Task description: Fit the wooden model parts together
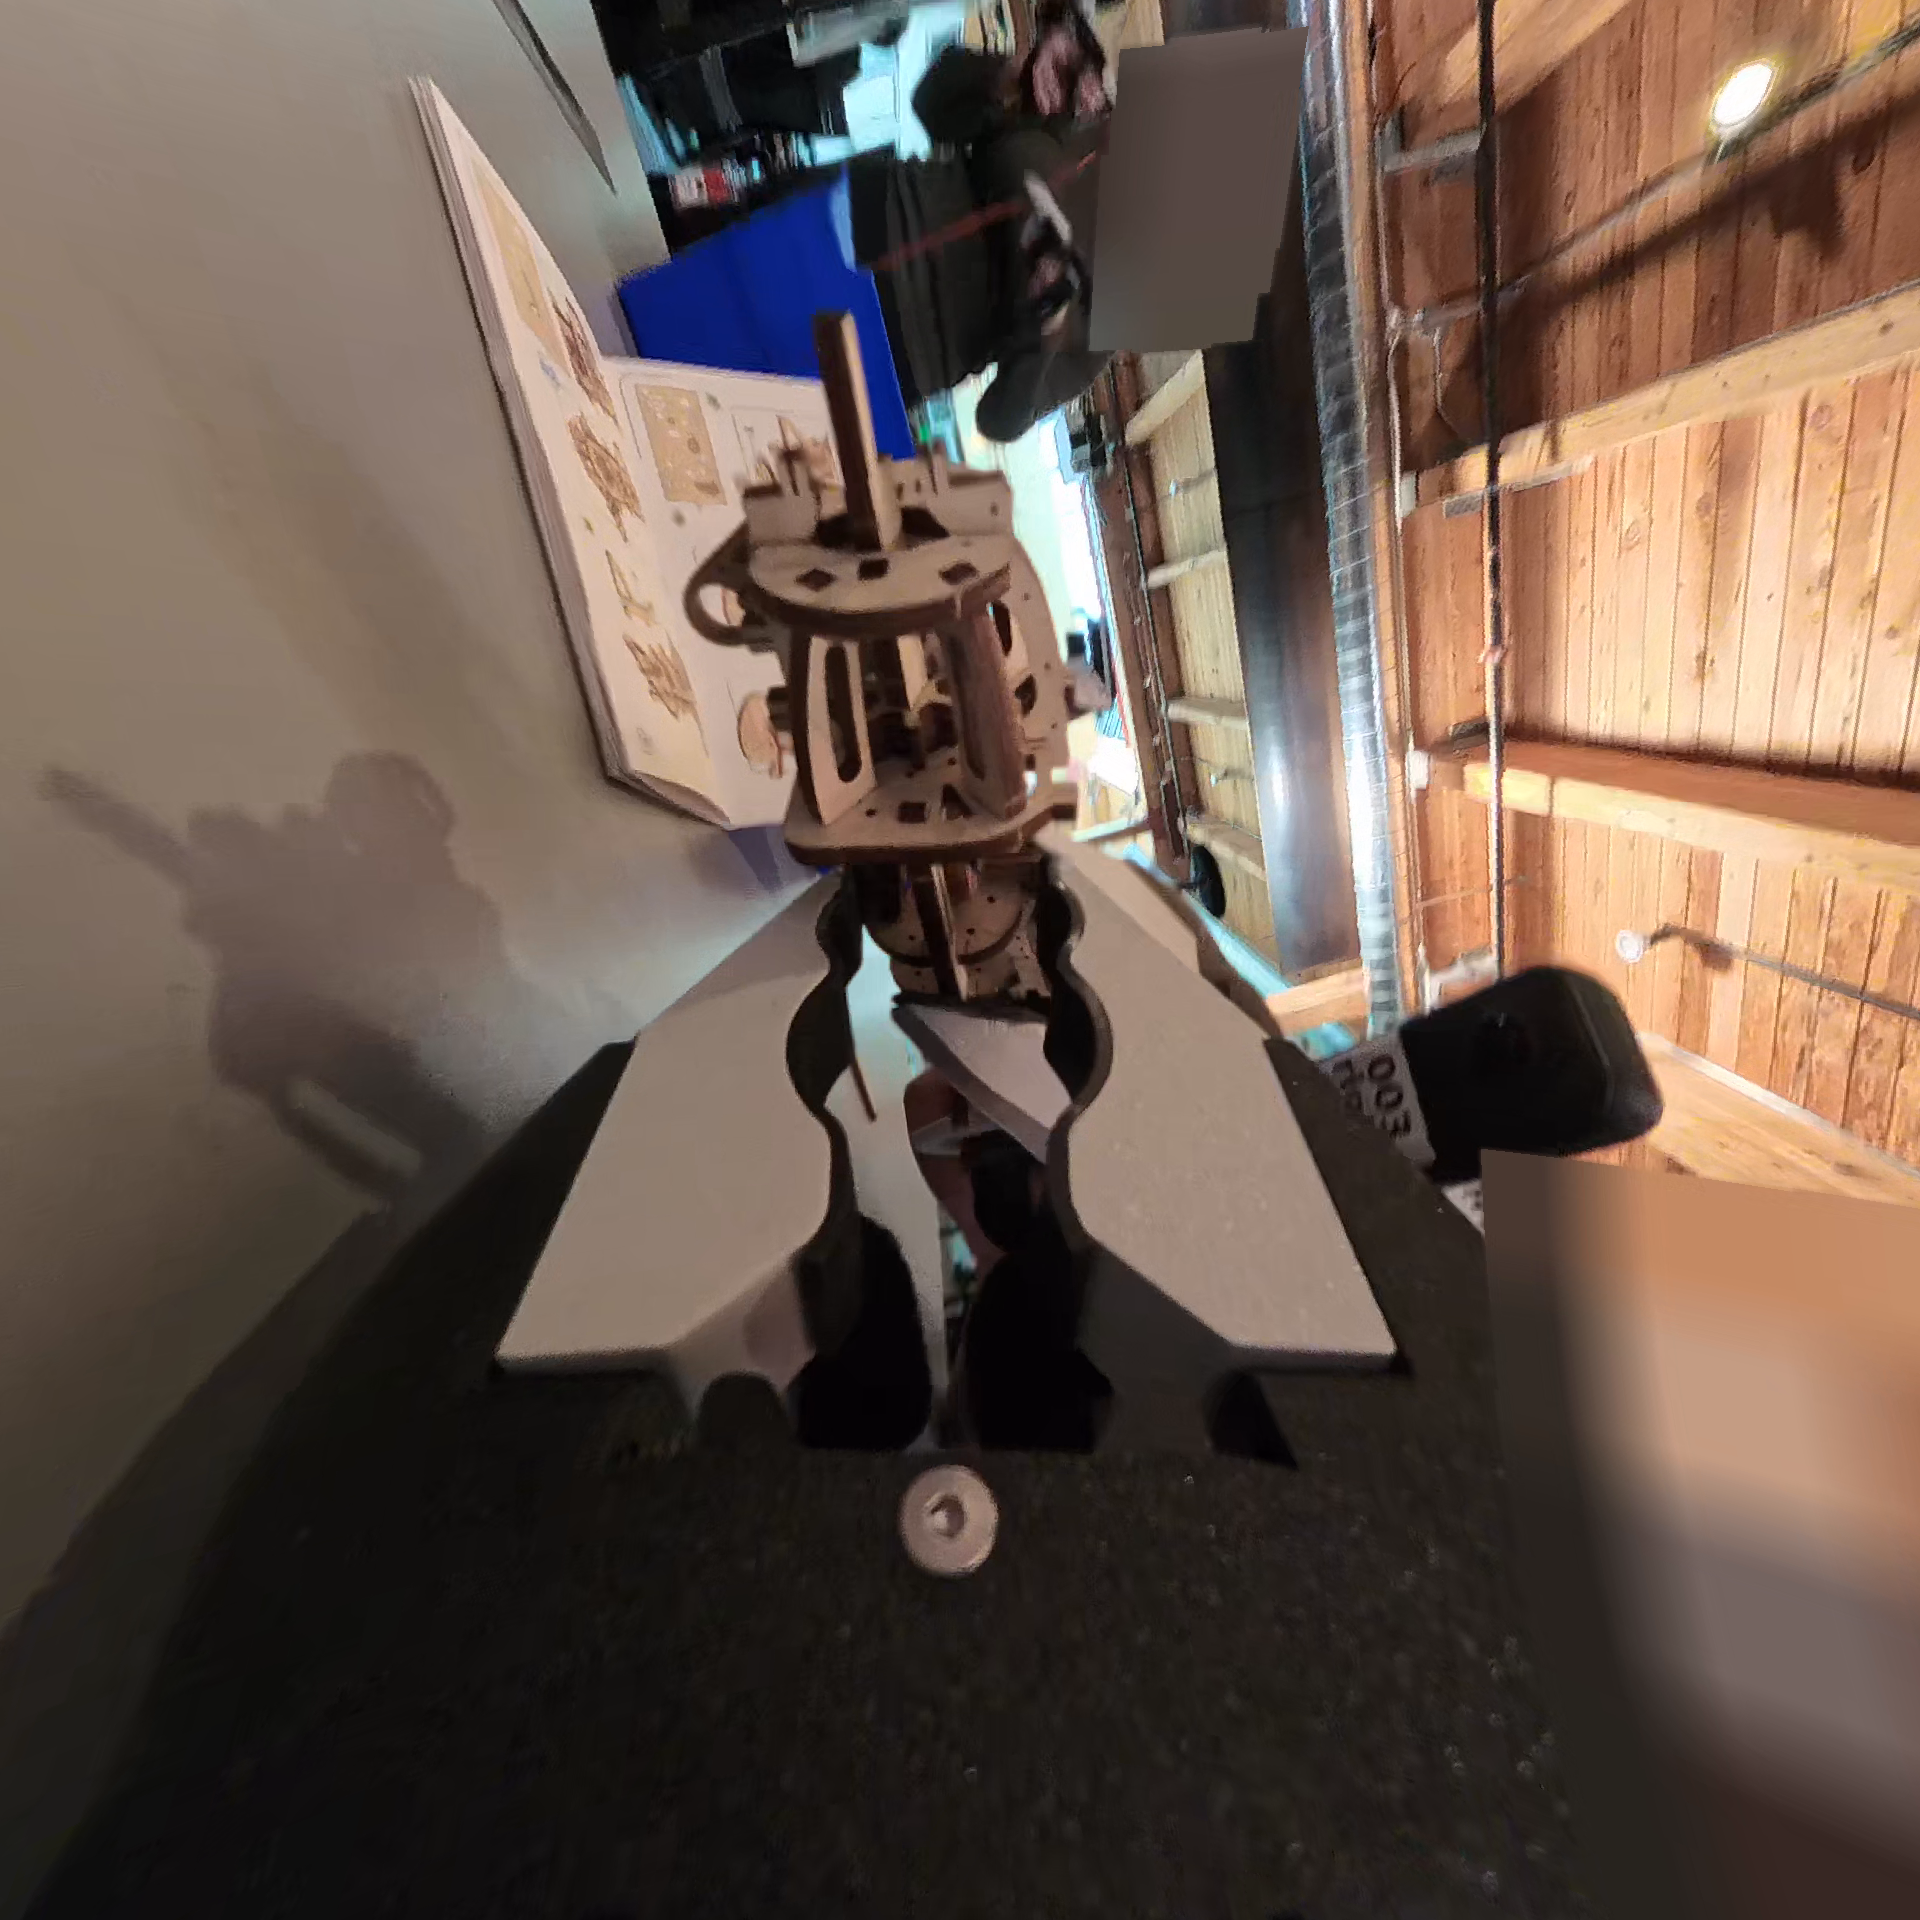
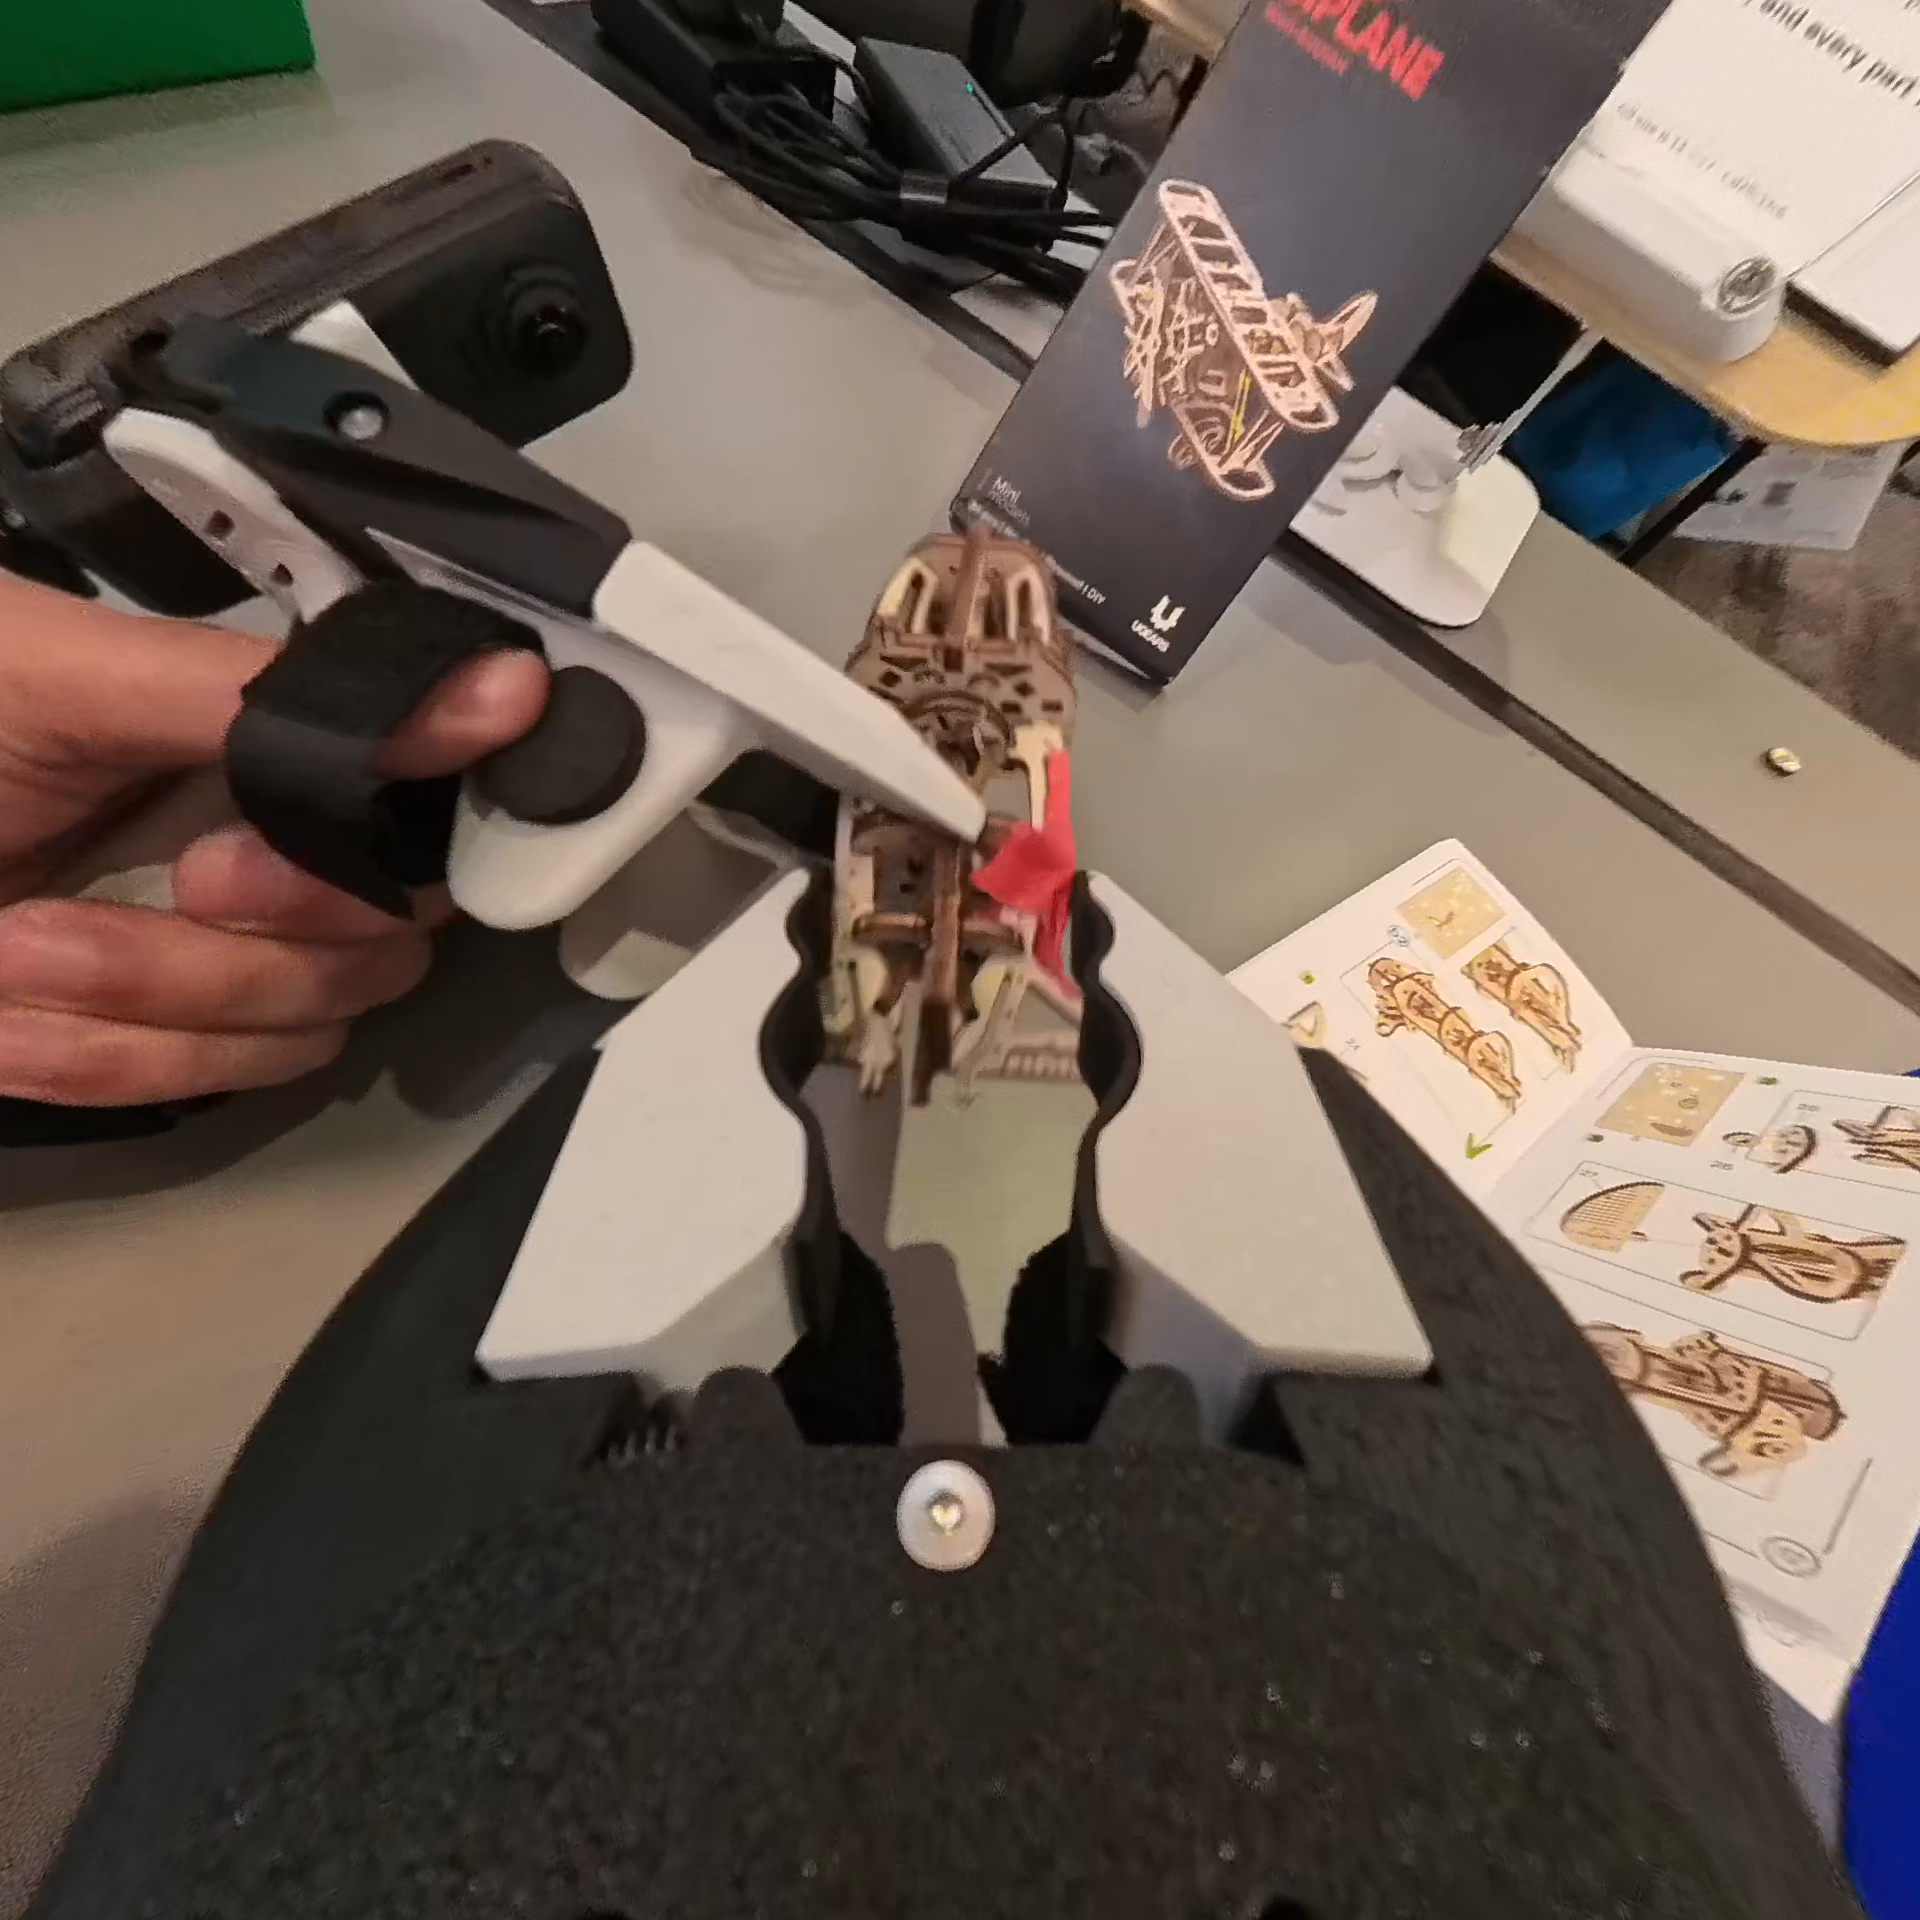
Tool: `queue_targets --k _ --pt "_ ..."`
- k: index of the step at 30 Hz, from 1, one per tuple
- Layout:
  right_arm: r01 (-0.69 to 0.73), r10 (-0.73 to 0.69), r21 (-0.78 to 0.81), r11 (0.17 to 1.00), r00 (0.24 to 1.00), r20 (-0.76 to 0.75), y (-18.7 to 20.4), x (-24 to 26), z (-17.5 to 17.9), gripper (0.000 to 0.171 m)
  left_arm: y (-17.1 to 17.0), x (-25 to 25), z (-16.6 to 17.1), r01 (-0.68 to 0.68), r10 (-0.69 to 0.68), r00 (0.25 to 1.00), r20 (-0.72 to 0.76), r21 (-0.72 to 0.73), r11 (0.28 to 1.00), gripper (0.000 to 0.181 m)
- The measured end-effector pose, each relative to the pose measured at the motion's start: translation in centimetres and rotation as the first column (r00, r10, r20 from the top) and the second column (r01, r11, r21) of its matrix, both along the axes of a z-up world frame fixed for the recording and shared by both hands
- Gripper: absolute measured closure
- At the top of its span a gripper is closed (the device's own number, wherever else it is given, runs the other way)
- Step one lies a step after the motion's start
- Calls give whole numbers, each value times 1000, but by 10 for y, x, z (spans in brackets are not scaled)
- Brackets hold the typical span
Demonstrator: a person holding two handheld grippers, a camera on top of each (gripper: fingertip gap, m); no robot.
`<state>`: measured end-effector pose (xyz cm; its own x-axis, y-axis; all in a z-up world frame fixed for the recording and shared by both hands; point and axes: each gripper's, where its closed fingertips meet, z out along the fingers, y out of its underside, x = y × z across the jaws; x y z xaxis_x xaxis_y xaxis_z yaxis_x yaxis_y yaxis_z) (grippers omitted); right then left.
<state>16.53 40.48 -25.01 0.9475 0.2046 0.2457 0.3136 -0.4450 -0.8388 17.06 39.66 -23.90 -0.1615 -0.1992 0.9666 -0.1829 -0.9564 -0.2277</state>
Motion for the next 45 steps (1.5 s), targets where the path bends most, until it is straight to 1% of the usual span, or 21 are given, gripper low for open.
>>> queue_targets --k 1,4,6,9,11,12,15,17,20,22,23,24,25,26,30,32,35,38,41,43,45 --pt "8 -8 11 1000 1000 15 0 0 1 128 3 -1 0 -13 13 1000 12 -27 1000 151" --pt "25 -26 23 999 1000 15 1 -2 6 130 4 -4 4 34 -25 997 74 -128 991 151" --pt "27 -27 4 1000 1000 -9 4 -2 6 131 8 -5 7 9 2 996 91 -121 993 148" --pt "27 -28 -12 1000 998 -64 5 0 6 131 7 -6 16 31 -10 988 154 -131 991 130" --pt "21 -22 -10 1000 991 -132 3 2 8 131 7 -8 23 60 -25 976 215 -155 986 118" --pt "15 -16 -7 1000 984 -175 2 3 9 131 6 -8 26 69 -33 973 230 -151 986 115" --pt "-3 2 -2 1000 943 -332 0 6 13 132 2 -7 29 75 -45 968 246 -111 991 114" --pt "-46 46 12 999 879 -474 -3 4 19 132 0 -6 33 75 -54 962 268 -71 995 113" --pt "-168 160 57 984 703 -693 -12 -6 32 132 -3 -4 36 63 -65 961 271 15 998 113" --pt "-242 213 82 967 588 -780 -20 -10 37 132 -8 -5 41 72 -89 952 292 71 995 114" --pt "-262 227 91 961 554 -801 -22 -9 38 132 -11 -5 43 82 -108 949 296 101 992 116" --pt "-279 240 97 955 541 -806 -24 -9 38 132 -15 -5 43 88 -124 948 294 132 987 121" --pt "-284 244 98 954 543 -803 -25 -9 37 132 -17 -5 43 82 -126 949 288 162 983 128" --pt "-291 248 95 952 550 -797 -26 -10 36 132 -18 -4 43 67 -120 952 282 189 980 131" --pt "-304 273 113 946 559 -783 -27 -13 41 131 -19 -6 48 47 -117 943 311 222 974 132" --pt "-309 292 134 942 548 -784 -27 -15 45 131 -19 -7 50 33 -109 941 319 234 972 136" --pt "-313 358 211 926 551 -754 -30 -19 57 125 -21 -11 60 45 -116 916 384 188 981 137" --pt "-305 437 314 899 607 -664 -35 -20 72 116 -19 -15 68 61 -104 888 447 109 992 138" --pt "-285 534 484 827 668 -519 -50 -19 101 106 -14 -20 72 78 -77 862 501 17 997 138" --pt "-262 518 534 804 750 -412 -56 -16 108 109 -11 -24 77 98 -64 836 545 -33 995 137" --pt "-205 420 507 837 835 -355 -55 -9 100 113 -11 -26 80 108 -65 824 563 -44 993 138"
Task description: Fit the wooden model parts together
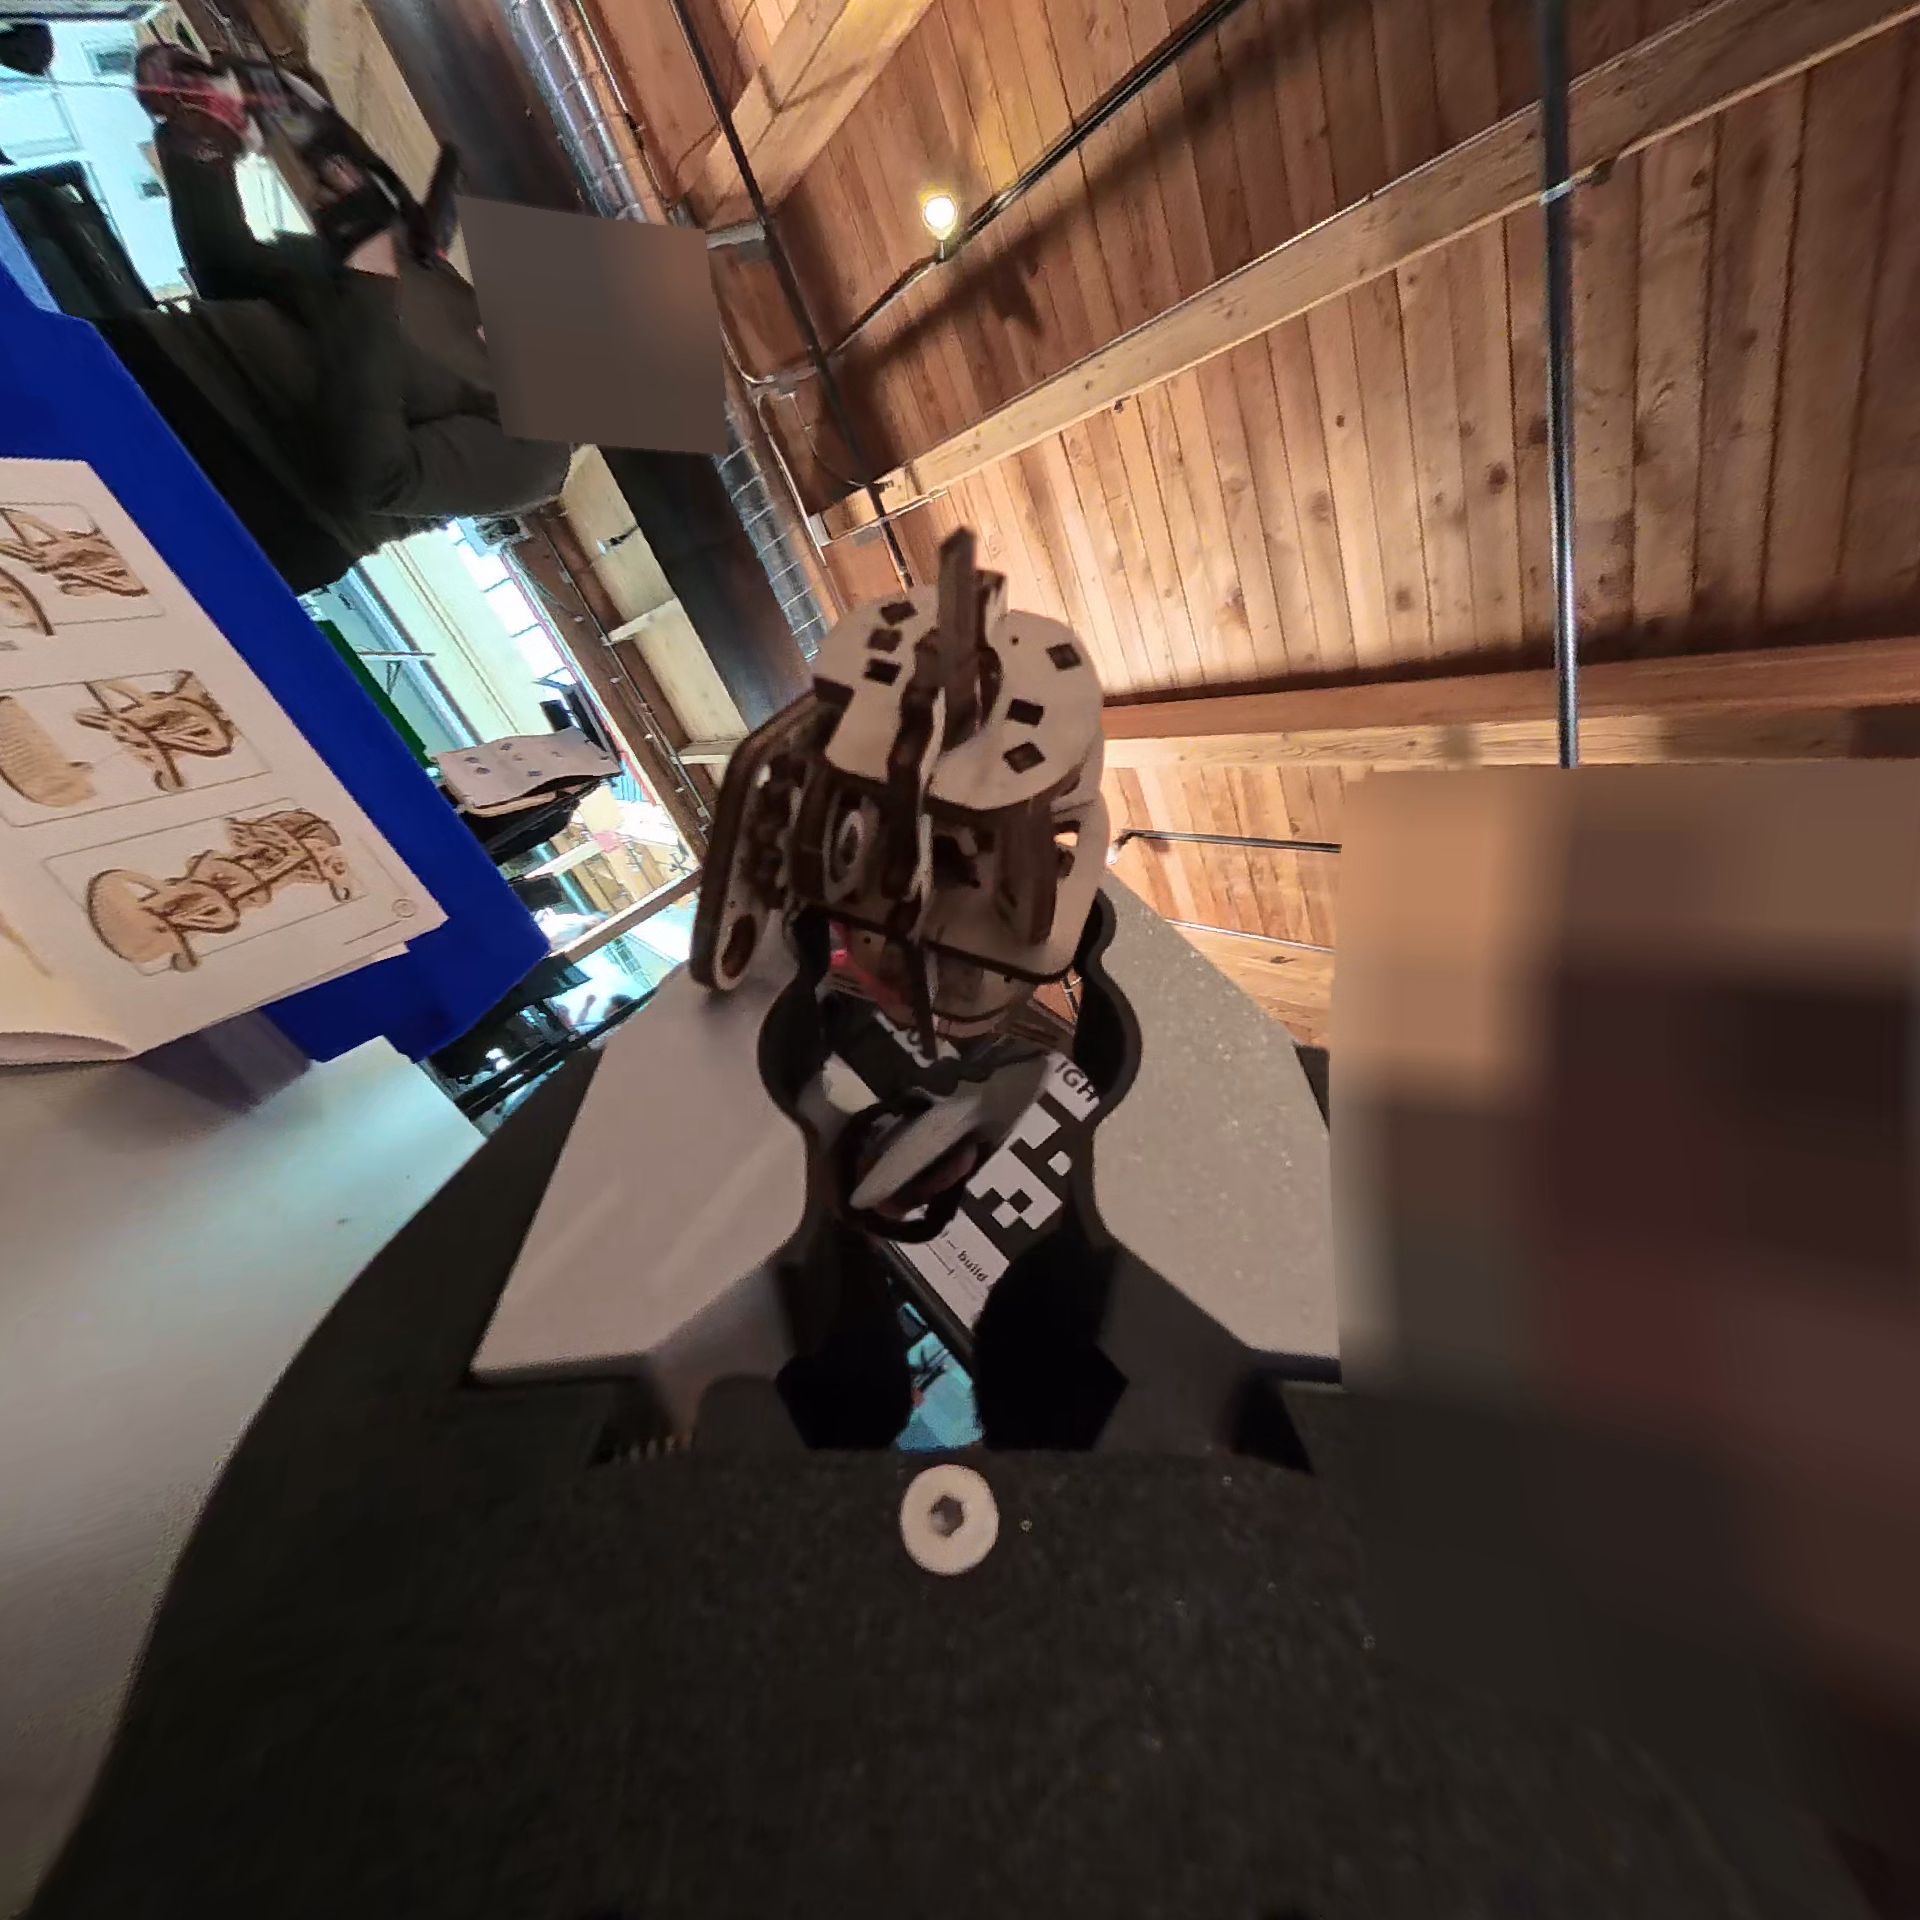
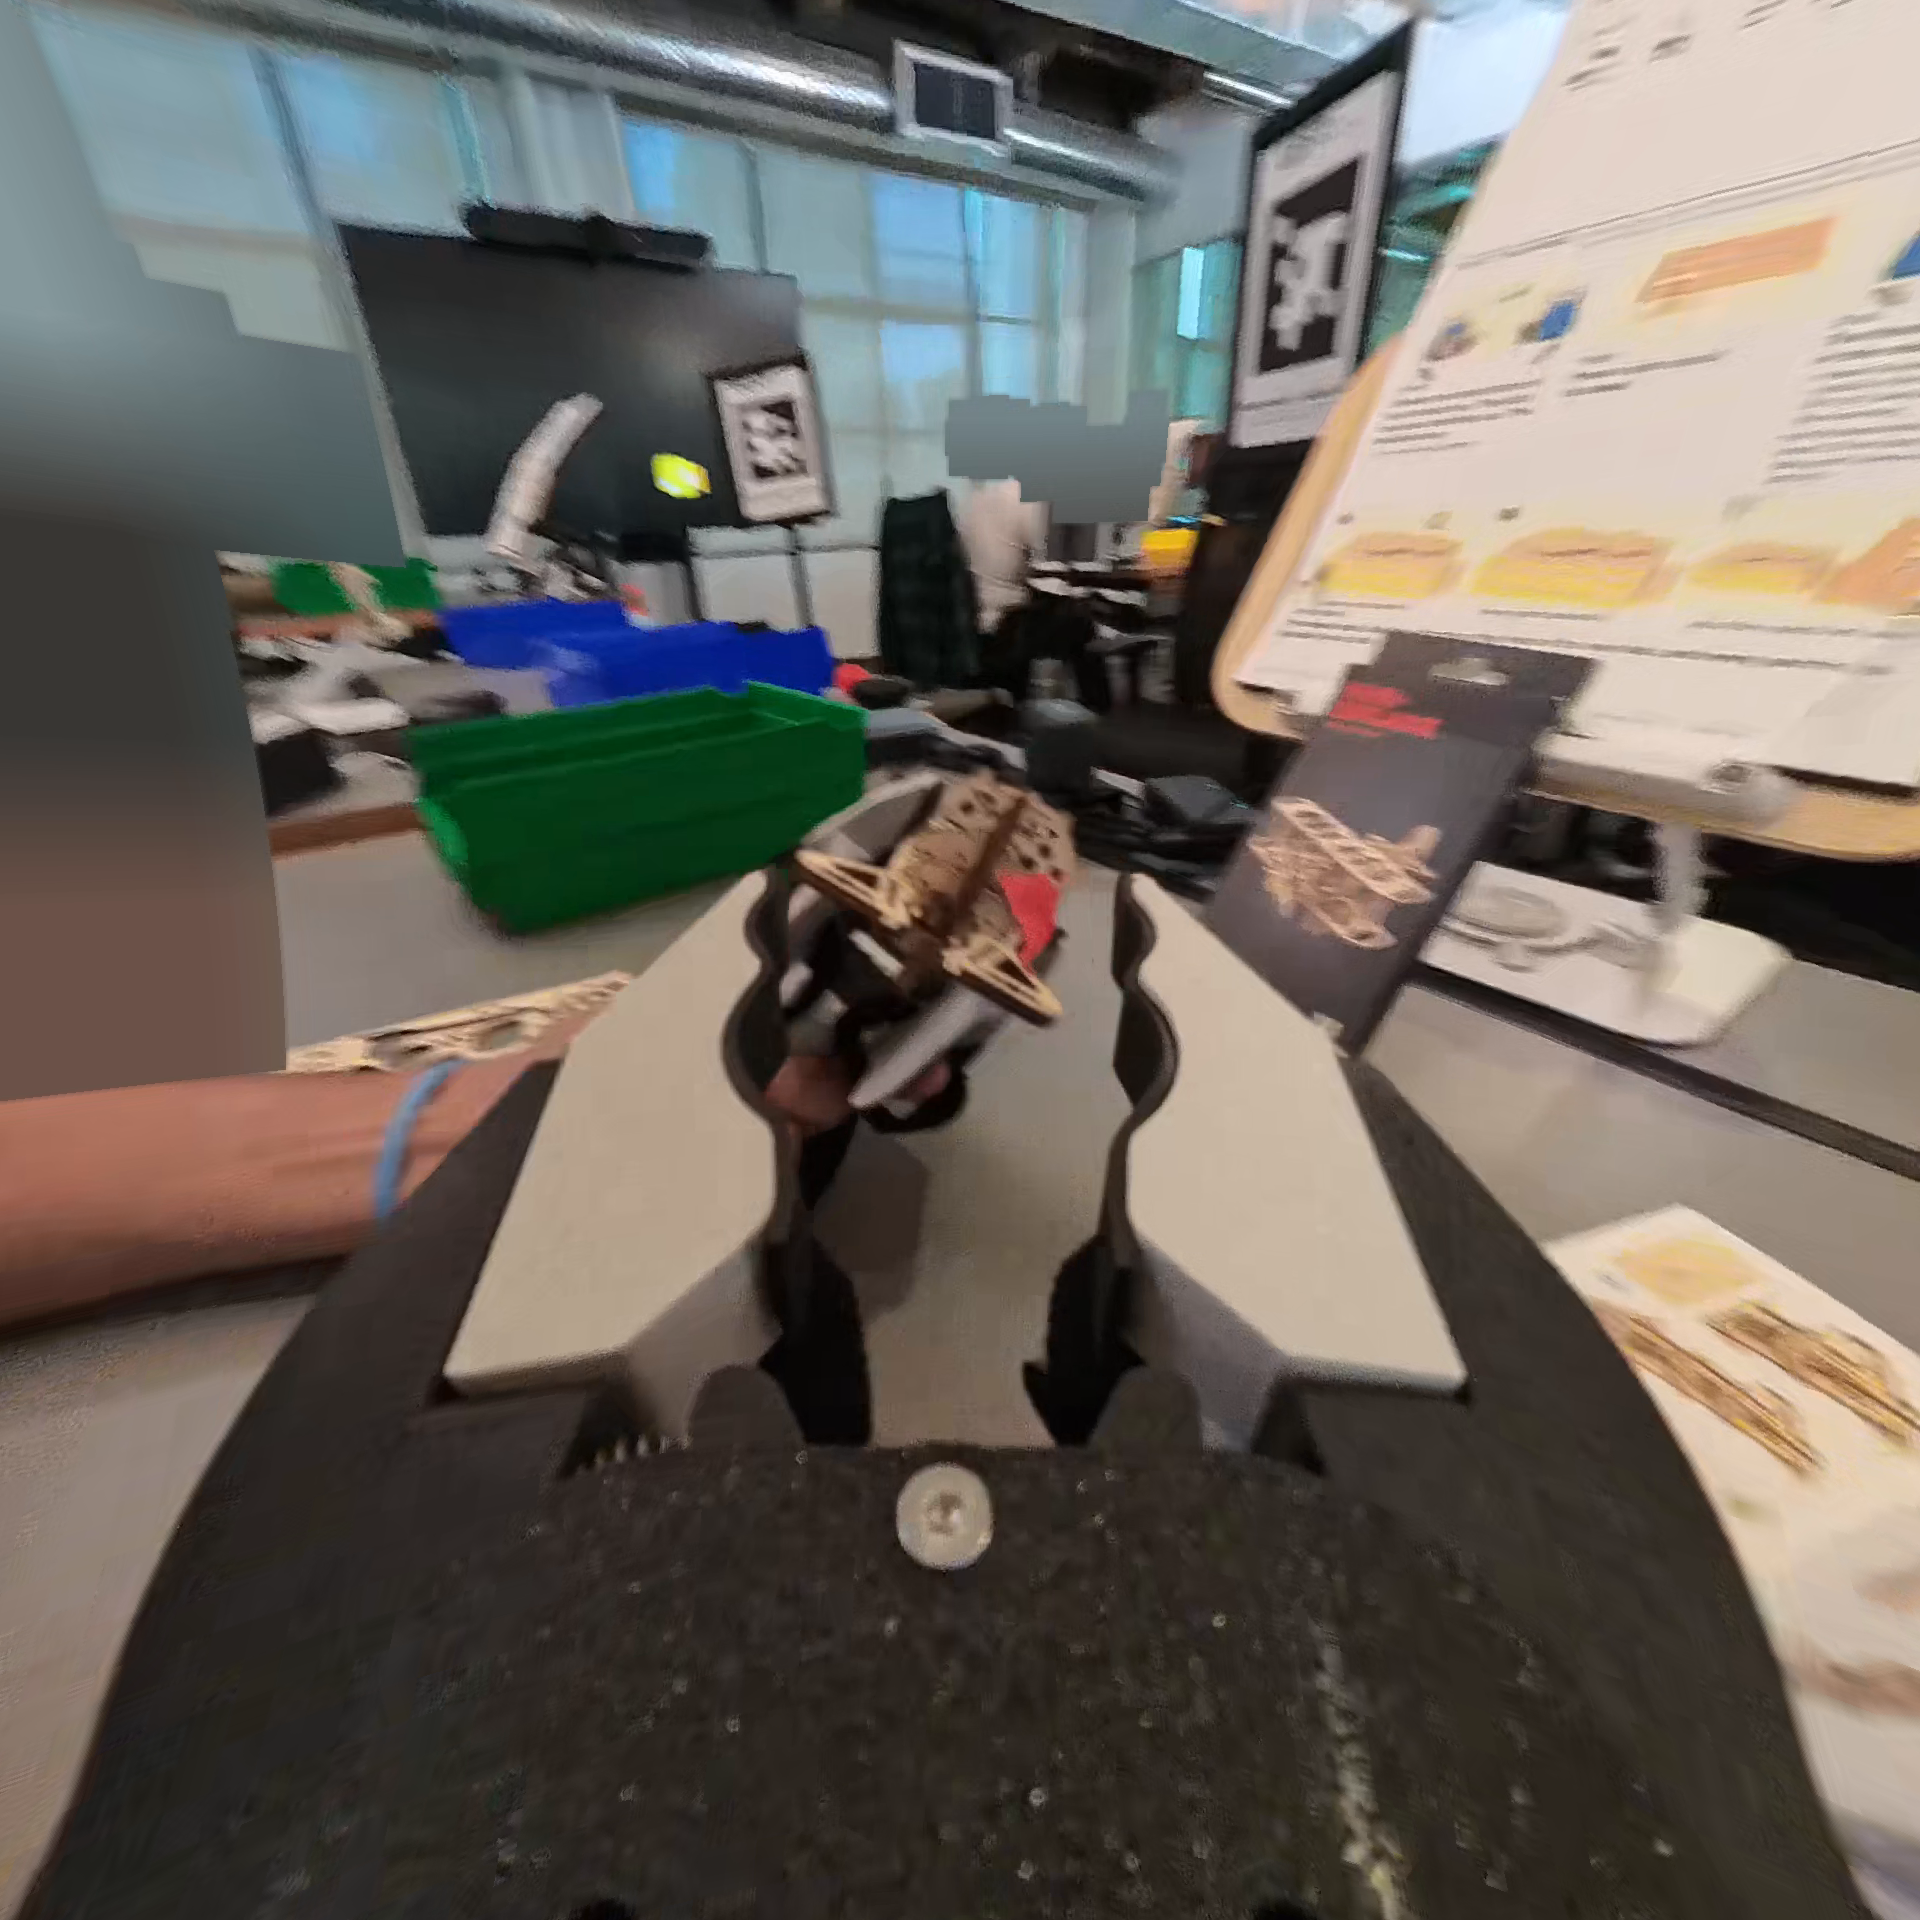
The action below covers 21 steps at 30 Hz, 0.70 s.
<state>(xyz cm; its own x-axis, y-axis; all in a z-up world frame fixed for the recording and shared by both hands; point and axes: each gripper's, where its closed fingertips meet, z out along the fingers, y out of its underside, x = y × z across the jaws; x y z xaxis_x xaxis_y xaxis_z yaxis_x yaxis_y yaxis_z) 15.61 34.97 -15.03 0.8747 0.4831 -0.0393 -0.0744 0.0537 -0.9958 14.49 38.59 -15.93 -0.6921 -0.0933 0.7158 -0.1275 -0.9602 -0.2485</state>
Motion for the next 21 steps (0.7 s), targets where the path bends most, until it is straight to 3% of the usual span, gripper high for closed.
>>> queue_targets --k 4,8,14,17,19,21 --pt "-13 9 -84 996 999 -47 -1 -7 -7 119 -7 0 7 -51 51 999 2 118 992 138" --pt "44 -44 -47 998 999 -17 -4 -7 -2 134 -5 0 4 -79 82 996 -15 136 987 138" --pt "115 -122 50 992 978 168 -9 -9 6 117 -1 2 1 -51 52 999 -17 57 997 138" --pt "183 -183 41 982 883 431 -8 -7 -4 101 3 1 0 -21 21 1000 -3 -17 1000 138" --pt "219 -195 42 975 744 639 -4 -5 -16 90 3 3 -5 12 -14 1000 -24 -55 998 138" --pt "251 -204 65 966 583 786 1 -1 -23 91 2 9 -13 5 -8 997 -77 -43 999 139"
